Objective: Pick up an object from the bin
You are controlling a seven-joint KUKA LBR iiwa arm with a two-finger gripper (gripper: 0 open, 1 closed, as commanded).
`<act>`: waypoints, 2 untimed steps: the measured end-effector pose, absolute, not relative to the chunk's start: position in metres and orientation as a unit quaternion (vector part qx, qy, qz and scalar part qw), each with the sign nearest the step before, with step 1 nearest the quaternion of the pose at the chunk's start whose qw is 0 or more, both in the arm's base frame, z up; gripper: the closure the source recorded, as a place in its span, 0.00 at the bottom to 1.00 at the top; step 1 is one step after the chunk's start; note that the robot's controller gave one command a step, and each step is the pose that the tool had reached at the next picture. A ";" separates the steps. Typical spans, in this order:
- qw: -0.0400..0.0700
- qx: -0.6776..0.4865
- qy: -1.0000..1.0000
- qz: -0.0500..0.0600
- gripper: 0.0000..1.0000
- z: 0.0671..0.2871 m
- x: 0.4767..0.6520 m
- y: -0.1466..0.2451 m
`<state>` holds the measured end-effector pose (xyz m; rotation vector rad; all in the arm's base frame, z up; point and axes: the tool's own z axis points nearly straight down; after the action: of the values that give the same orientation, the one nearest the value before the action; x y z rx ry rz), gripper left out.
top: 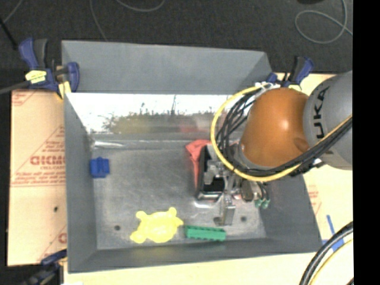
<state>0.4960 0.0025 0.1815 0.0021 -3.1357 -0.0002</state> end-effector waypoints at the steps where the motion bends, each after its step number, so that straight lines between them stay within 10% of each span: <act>1: -0.001 0.001 -1.000 0.000 0.00 0.186 0.498 0.003; 2: 0.001 -0.011 -1.000 0.000 0.00 0.163 0.501 0.009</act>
Offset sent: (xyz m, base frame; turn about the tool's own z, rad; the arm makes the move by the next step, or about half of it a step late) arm 0.0050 0.0103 -0.0277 0.0326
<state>0.5012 0.0093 0.1629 -0.0347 -3.1403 -0.0001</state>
